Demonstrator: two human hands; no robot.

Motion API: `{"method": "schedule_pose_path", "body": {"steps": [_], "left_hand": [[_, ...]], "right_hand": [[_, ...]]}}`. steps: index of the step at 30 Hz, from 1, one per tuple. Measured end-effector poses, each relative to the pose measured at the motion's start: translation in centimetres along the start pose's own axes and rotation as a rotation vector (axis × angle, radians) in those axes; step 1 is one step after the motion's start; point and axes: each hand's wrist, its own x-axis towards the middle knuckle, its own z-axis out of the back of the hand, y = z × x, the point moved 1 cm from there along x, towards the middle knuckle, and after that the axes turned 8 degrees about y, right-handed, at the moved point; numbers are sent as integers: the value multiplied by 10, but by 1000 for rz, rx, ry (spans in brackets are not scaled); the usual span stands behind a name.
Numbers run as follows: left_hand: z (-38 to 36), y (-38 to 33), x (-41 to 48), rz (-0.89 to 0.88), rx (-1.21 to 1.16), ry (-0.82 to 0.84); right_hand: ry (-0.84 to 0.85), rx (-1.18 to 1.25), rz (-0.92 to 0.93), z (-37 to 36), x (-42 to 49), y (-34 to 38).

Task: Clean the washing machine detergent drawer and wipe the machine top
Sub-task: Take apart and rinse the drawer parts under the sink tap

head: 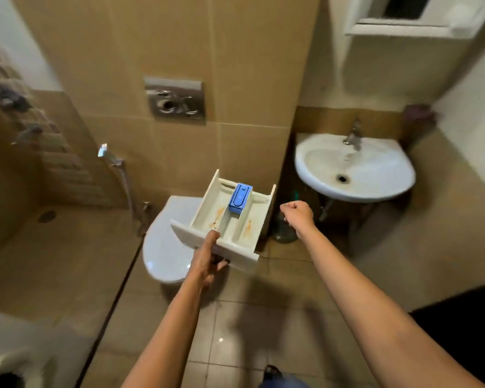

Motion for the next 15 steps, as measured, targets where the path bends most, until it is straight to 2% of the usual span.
{"method": "schedule_pose_path", "body": {"steps": [6, 15], "left_hand": [[-120, 25, 35, 50, 99, 134], [-240, 41, 96, 126, 279, 267]], "right_hand": [[-135, 85, -84, 116, 23, -37], [-297, 222, -133, 211, 58, -74]]}}
